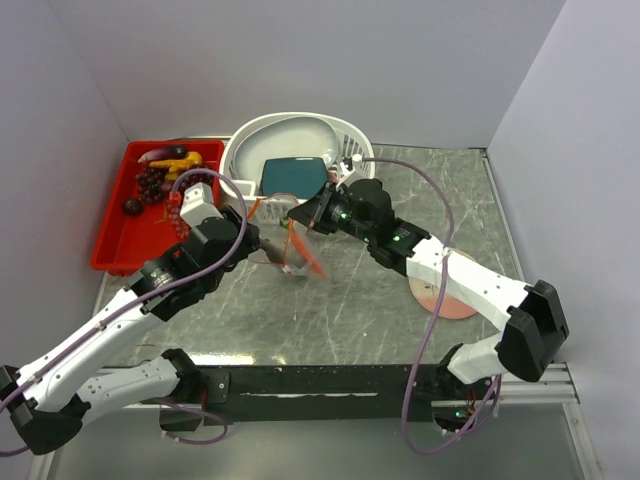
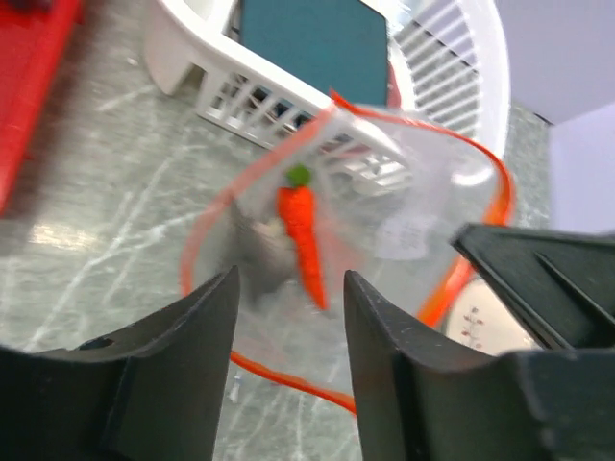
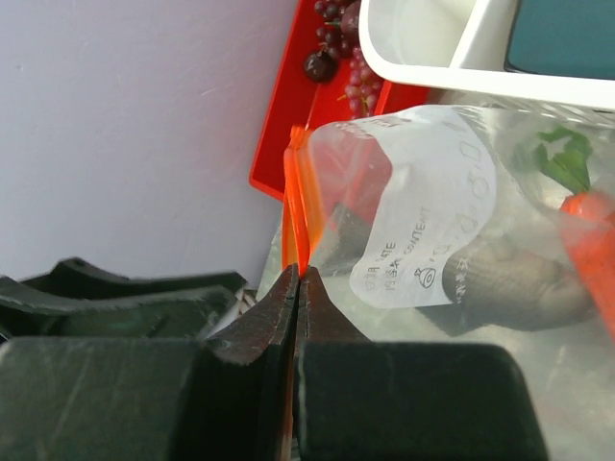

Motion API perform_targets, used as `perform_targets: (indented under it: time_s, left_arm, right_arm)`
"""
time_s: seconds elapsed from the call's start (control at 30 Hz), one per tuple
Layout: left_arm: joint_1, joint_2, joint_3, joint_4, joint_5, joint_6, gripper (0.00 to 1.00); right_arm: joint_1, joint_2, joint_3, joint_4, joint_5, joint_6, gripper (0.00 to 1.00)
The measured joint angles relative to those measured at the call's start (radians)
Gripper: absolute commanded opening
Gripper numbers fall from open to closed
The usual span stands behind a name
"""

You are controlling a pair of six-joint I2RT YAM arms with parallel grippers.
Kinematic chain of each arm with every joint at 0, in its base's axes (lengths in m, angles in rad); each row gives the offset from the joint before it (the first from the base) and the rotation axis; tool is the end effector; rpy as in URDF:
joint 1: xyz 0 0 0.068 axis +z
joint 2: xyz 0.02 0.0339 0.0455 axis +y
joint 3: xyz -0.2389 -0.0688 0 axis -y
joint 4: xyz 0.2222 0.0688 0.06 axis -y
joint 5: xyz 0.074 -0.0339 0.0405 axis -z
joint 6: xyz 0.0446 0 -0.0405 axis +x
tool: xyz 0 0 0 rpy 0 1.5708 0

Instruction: Place the food in the zip-top bag and seal the zipper

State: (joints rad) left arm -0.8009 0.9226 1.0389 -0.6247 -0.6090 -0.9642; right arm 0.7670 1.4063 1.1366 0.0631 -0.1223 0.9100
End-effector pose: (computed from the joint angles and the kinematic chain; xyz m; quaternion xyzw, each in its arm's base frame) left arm 0.1479 -0.1159 0.3355 -0.2185 0.8074 -0.2091 0.5066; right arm 0.2315 0.2307 0.3235 0.0169 0.7756 0.4996 0.3854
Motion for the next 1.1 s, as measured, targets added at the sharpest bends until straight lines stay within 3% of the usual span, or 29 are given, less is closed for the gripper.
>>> perform_targets:
  time_s: [0.17,0.4,0.53,0.77,0.93,1.1]
  left_arm:
    - [0.091,0.006,0.033,-0.034,-0.005,0.026,0.60]
    - [0.515,0.093,0.029,0.079,0.205,0.115,0.67]
    - [0.683,0.234,0.024,0.174,0.328,0.141,0.69]
    - [0.850,0.540,0.089,0.259,0.384,0.209,0.77]
    - [0.932,0.738,0.212,0.279,0.369,0.285,0.77]
    - [0.976,0.885,0.301,0.288,0.356,0.333,0.67]
  right_arm:
    - [-0.002,-0.107,-0.066,-0.036,0.019,-0.030,0.00]
    - [-0.002,-0.341,-0.151,-0.137,0.081,-0.096,0.00]
    - [-0.002,-0.441,-0.179,-0.162,0.085,-0.142,0.00]
    - [-0.002,-0.398,-0.216,-0.218,0.066,-0.244,0.00]
    - [-0.007,-0.337,-0.229,-0.254,0.023,-0.298,0.00]
    - [-0.032,-0.334,-0.233,-0.243,-0.030,-0.310,0.00]
